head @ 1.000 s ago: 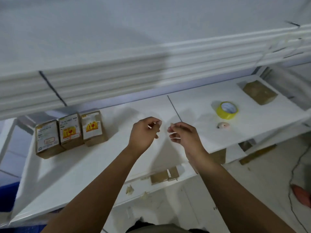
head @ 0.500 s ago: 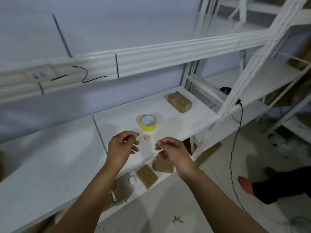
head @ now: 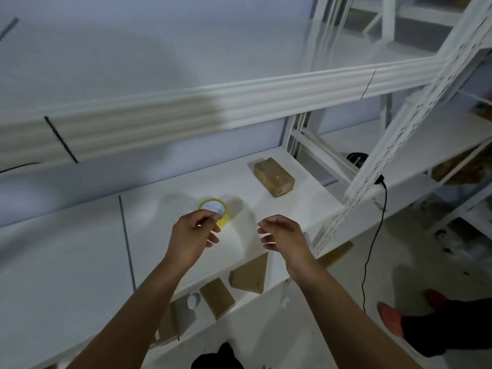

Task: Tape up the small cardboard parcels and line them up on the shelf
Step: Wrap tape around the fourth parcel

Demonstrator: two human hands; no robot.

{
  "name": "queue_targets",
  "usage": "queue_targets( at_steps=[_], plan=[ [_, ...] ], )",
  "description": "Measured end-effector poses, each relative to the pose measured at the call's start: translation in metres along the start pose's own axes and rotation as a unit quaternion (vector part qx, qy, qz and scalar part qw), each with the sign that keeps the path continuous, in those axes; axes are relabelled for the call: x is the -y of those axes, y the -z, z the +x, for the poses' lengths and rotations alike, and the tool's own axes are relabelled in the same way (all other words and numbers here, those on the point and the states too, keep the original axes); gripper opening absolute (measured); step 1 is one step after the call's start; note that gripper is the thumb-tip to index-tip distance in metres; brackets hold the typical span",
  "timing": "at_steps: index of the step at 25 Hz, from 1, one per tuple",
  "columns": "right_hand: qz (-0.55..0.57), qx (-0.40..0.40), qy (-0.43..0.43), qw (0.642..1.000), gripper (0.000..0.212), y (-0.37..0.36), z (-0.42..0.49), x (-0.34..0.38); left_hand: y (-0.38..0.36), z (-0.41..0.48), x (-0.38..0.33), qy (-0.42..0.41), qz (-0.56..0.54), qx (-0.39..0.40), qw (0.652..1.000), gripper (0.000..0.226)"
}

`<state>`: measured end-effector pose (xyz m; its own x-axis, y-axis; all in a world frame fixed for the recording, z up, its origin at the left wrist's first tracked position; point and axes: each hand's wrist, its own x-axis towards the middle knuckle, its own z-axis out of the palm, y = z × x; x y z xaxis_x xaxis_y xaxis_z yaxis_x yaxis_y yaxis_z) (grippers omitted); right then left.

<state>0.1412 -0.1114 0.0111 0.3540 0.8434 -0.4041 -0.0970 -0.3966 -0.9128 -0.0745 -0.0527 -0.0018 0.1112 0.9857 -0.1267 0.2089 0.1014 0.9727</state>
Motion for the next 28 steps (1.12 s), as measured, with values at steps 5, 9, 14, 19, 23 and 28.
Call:
queue_targets(
  at_steps=[5, 9, 14, 19, 23, 28],
  plan=[
    [-0.112, -0.036, -0.006, 0.993, 0.027, 0.015, 0.073, 0.013, -0.020, 0.040, -0.011, 0.028, 0.003, -0.003, 1.000, 0.017],
    [-0.236, -0.079, 0.034, 0.968, 0.065, 0.031, 0.141, 0.025, -0.034, 0.060, -0.017, 0.024, 0.021, -0.010, 0.999, 0.018],
    [-0.393, -0.108, 0.051, 0.912, 0.084, 0.041, 0.209, 0.032, -0.048, 0.069, -0.020, 0.045, 0.037, -0.054, 0.997, 0.020],
    [-0.408, -0.025, 0.040, 0.912, 0.111, 0.048, 0.251, 0.017, -0.075, 0.060, -0.024, 0.076, 0.036, -0.114, 0.990, 0.019],
    [-0.379, -0.028, 0.082, 0.921, 0.096, 0.054, 0.267, 0.009, -0.101, 0.056, -0.019, 0.078, 0.044, -0.153, 0.984, 0.016],
    [-0.250, -0.010, 0.202, 0.947, 0.085, 0.072, 0.222, 0.008, -0.128, 0.053, -0.014, 0.097, 0.015, -0.175, 0.980, 0.013]
  ],
)
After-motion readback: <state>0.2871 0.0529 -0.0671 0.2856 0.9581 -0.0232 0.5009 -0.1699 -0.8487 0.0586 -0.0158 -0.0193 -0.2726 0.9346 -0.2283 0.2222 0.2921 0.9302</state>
